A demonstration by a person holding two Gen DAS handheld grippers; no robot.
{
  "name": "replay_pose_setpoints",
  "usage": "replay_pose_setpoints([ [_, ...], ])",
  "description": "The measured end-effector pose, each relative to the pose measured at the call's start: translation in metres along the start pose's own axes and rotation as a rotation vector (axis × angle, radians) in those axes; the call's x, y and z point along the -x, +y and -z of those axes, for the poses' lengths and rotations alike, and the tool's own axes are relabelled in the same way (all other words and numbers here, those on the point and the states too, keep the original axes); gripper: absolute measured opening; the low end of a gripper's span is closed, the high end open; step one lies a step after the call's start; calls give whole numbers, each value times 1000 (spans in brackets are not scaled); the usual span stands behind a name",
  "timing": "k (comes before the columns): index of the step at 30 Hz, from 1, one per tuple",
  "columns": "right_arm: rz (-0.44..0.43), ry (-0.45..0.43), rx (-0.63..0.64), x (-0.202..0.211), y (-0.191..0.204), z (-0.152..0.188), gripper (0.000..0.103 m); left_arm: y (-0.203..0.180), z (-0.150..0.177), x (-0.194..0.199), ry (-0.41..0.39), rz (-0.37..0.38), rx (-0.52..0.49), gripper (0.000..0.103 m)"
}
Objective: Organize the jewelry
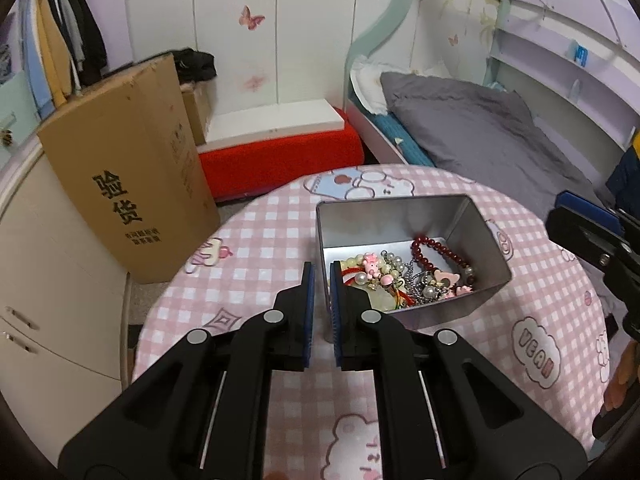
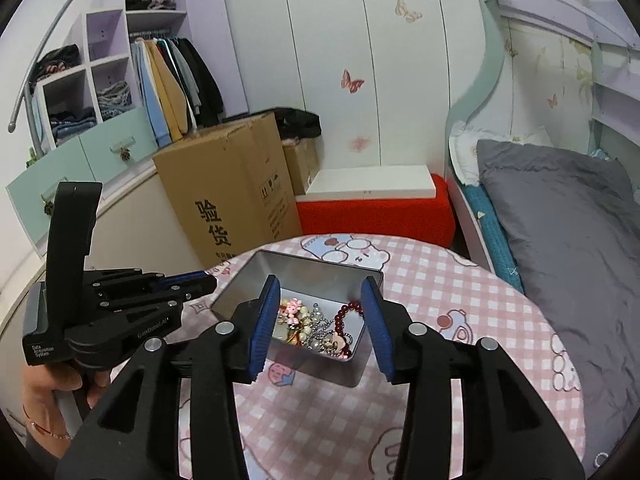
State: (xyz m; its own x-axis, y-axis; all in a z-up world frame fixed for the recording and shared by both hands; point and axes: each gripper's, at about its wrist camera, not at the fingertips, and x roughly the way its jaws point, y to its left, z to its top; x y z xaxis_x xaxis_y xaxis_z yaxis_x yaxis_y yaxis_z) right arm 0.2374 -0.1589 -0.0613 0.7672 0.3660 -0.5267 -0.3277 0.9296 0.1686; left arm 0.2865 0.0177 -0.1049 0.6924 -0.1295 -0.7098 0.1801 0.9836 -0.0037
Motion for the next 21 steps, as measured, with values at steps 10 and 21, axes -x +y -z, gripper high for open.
replay_pose_setpoints([
  [10,5,-94,25,69,21,4,52,-11,15,77,-126,-53,0,67],
  [21,32,-195,82,134,52,20,60,-29,42,187,-378,-109,13,86],
])
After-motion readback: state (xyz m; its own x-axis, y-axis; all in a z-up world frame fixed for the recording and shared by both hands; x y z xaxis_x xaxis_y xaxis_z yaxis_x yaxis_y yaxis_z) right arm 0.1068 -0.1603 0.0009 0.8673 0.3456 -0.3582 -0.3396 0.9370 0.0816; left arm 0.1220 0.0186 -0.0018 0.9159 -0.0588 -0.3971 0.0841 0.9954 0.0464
